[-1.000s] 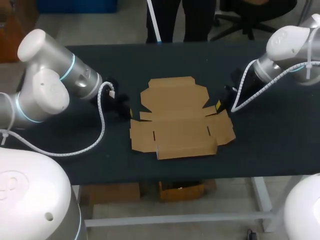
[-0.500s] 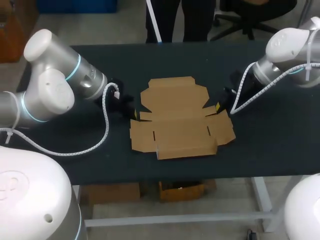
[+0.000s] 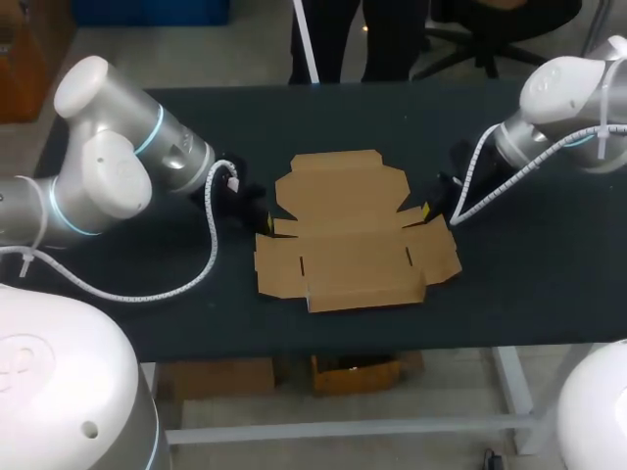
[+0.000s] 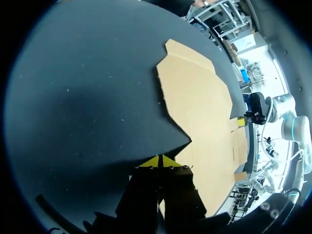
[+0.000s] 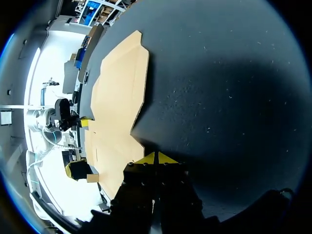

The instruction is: Assemble the packaging by folding the flat box into shape, placing the metal phone stand inside, and closing the box properly

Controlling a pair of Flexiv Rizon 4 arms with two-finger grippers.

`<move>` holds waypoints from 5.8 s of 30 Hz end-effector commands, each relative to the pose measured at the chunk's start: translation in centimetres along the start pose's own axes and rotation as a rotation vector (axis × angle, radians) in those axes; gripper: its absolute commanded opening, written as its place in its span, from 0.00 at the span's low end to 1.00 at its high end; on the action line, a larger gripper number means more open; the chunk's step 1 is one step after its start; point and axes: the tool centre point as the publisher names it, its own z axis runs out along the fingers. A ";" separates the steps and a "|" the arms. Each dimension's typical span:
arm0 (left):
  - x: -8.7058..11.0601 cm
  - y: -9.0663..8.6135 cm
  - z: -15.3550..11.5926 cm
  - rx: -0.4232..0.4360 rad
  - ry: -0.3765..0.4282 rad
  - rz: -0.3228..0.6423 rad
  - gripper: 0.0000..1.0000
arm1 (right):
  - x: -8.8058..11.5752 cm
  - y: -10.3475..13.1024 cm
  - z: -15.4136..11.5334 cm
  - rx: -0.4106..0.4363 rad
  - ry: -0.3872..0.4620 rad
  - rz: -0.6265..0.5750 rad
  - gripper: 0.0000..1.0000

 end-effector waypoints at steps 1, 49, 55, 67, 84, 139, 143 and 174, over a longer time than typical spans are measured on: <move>0.0 -0.3 0.4 -0.005 0.004 0.000 0.00 | 0.0 0.0 0.5 0.004 0.003 0.002 0.00; 2.4 -0.1 -0.3 -0.011 0.050 -0.002 0.00 | 1.2 -0.8 1.2 0.008 -0.002 0.013 0.00; 3.1 -0.5 -0.4 -0.007 0.057 0.014 0.00 | 1.2 -0.8 1.2 0.007 -0.002 0.012 0.00; 3.5 -0.2 1.0 -0.045 0.063 0.008 0.00 | 1.6 -1.0 0.9 -0.005 -0.022 0.021 0.00; 2.8 0.7 1.2 -0.040 0.030 -0.032 0.00 | 1.4 -1.0 0.7 -0.013 -0.047 0.038 0.00; 5.5 0.9 1.1 -0.034 -0.080 0.023 0.00 | 3.0 -1.0 -0.5 -0.053 -0.202 0.106 0.00; 6.0 0.9 0.9 -0.028 -0.086 0.038 0.00 | 3.6 -1.1 -0.3 -0.052 -0.215 0.100 0.00; 7.4 0.5 1.0 -0.016 -0.111 0.078 0.00 | 4.4 -1.7 0.2 -0.061 -0.254 0.112 0.00</move>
